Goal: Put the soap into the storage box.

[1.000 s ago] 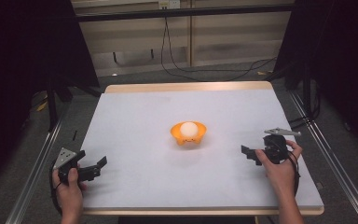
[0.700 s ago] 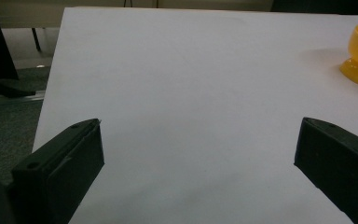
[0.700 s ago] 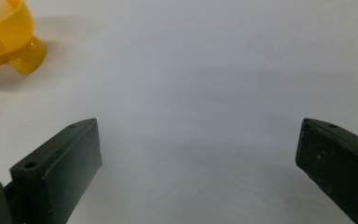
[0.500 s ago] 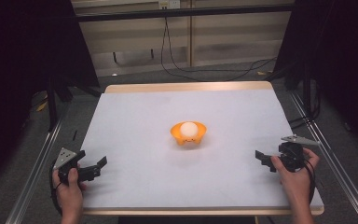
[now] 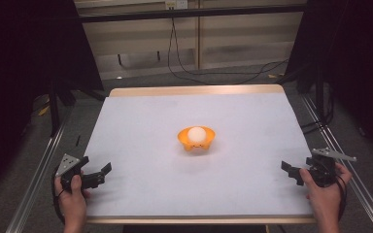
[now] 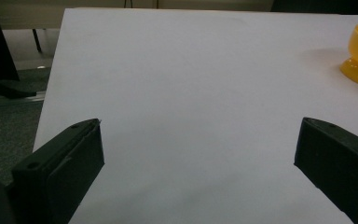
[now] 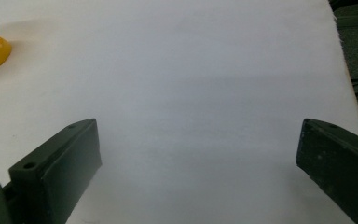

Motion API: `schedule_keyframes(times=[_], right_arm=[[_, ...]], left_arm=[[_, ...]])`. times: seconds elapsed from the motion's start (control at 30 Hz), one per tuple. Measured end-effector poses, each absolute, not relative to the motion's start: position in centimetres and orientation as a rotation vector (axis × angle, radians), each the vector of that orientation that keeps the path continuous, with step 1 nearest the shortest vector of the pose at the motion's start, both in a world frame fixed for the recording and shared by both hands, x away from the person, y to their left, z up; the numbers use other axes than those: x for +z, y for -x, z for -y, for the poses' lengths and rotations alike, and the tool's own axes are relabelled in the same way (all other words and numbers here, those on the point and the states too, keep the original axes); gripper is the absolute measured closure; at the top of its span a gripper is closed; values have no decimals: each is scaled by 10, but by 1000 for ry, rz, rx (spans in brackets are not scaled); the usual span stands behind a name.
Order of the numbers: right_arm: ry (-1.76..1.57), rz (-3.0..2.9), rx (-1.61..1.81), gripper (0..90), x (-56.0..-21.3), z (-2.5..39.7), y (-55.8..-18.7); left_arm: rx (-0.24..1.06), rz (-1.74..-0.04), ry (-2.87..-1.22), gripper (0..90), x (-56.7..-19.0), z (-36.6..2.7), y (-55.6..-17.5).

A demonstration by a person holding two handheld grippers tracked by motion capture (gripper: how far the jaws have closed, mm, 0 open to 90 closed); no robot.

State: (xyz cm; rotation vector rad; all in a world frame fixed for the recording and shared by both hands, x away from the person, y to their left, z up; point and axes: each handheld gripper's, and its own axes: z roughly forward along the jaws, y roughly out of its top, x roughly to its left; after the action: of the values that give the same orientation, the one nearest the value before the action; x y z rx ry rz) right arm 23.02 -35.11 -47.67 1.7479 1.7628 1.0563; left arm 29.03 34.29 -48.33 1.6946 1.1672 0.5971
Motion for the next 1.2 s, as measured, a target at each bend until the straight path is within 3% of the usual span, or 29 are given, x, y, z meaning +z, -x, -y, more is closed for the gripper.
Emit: schedule_keyframes(times=[0.57, 1.2], right_arm=[[-1753, -1711, 1060, 0, -477, 381, -207], [-1688, -1615, 1129, 30, -487, 379, -192]], left_arm=[[586, -1170, -1688, 12, -483, -342, -290], [588, -1169, -1698, 12, -483, -342, -291]])
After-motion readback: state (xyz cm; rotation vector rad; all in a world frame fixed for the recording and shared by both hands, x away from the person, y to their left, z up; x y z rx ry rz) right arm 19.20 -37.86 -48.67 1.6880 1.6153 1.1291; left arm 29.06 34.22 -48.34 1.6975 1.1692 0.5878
